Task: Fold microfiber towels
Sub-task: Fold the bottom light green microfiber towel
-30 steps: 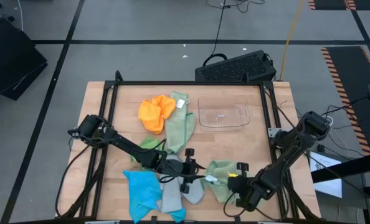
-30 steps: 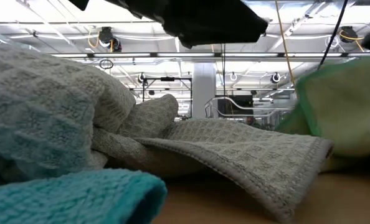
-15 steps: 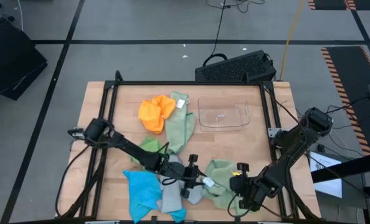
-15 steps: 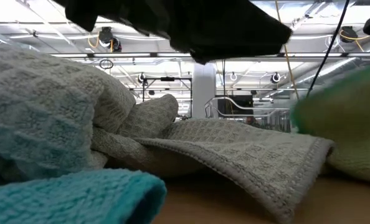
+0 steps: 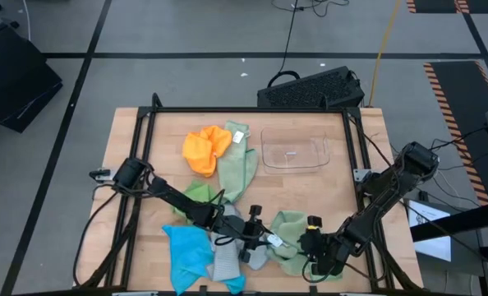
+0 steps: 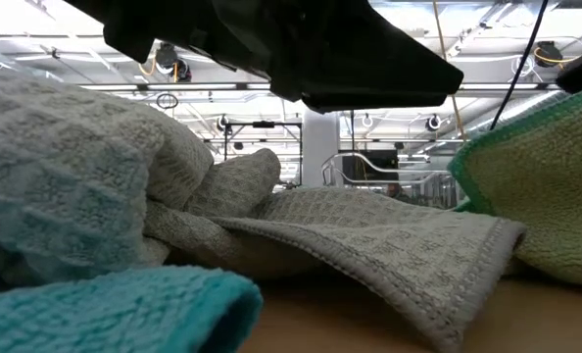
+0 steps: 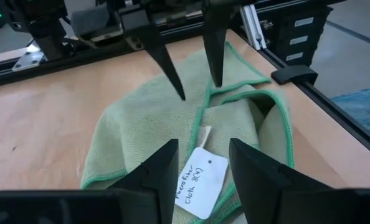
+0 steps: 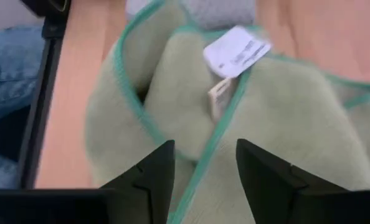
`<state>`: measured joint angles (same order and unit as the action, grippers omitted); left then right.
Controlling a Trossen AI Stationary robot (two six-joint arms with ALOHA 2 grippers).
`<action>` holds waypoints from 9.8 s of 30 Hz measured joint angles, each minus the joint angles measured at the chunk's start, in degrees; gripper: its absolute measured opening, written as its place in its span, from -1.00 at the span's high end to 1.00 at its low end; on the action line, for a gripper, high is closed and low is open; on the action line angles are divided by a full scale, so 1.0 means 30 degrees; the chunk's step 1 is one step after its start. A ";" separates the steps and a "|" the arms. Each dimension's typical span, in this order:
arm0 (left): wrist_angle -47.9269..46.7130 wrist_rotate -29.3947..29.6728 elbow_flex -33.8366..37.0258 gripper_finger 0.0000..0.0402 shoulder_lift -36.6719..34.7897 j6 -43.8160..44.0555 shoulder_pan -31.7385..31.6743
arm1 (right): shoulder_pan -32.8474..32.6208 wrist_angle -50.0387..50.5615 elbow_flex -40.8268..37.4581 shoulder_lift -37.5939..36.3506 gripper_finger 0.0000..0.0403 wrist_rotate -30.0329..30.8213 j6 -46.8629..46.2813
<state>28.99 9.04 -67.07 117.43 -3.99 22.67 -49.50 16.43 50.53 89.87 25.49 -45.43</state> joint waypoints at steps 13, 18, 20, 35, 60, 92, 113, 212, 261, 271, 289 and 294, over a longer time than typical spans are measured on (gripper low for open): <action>-0.0029 0.0175 0.0000 0.28 0.0000 -0.0015 -0.0230 | 0.0023 0.0033 -0.0381 0.1541 0.30 0.1147 0.1364; -0.0007 0.0182 0.0000 0.28 0.0000 -0.0051 -0.0252 | 0.0224 0.1243 -0.0381 0.1541 0.89 0.0938 0.0973; 0.0000 0.0182 0.0000 0.28 0.0000 -0.0146 -0.0252 | 0.0236 0.1195 -0.0381 0.1504 0.94 0.0823 0.1235; 0.2081 0.0998 0.0000 0.28 -0.0007 -0.1636 -0.0259 | 0.0634 0.2534 -0.0381 -0.3600 0.97 0.1513 0.1719; 0.4414 0.4815 0.0000 -0.07 0.0041 -0.5789 0.0180 | 0.0641 0.2357 -0.0381 -0.5686 0.97 0.5577 0.3381; 0.3932 0.4574 0.0007 0.95 -0.0809 -0.7113 -0.1772 | 0.0818 0.2875 -0.0381 -0.4211 0.38 0.3121 -0.0453; 0.1925 0.4000 0.0000 0.97 -0.2948 -0.6644 -0.2617 | -0.1685 0.8748 -0.0396 -0.1231 0.32 -0.2606 -1.1107; -0.9694 0.6730 0.0000 0.96 -0.9691 -0.1273 0.0414 | -0.0231 -0.0951 -0.6441 -0.5558 0.99 0.6119 -0.4706; -1.3879 0.4320 0.0699 0.98 -0.8911 0.3067 -0.0613 | 0.3164 0.6792 -0.1501 -0.6451 1.00 1.0012 0.0493; -1.0555 0.3789 0.0699 0.98 -0.5631 0.2094 -0.4878 | 0.8155 0.3179 -0.5569 -0.6451 1.00 0.7879 0.1520; -0.8904 0.2996 0.0694 0.96 -0.4503 -0.0035 -0.9803 | 1.5706 0.0111 -0.6683 -0.6458 1.00 0.6780 0.9762; -0.8980 0.1435 0.0704 0.98 -0.5100 -0.0009 -1.0358 | 1.6747 -0.0201 -0.6683 -0.6904 1.00 0.4145 1.0973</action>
<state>2.05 13.34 -64.95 102.13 -4.02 -8.41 0.75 15.82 30.48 69.16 37.92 -12.51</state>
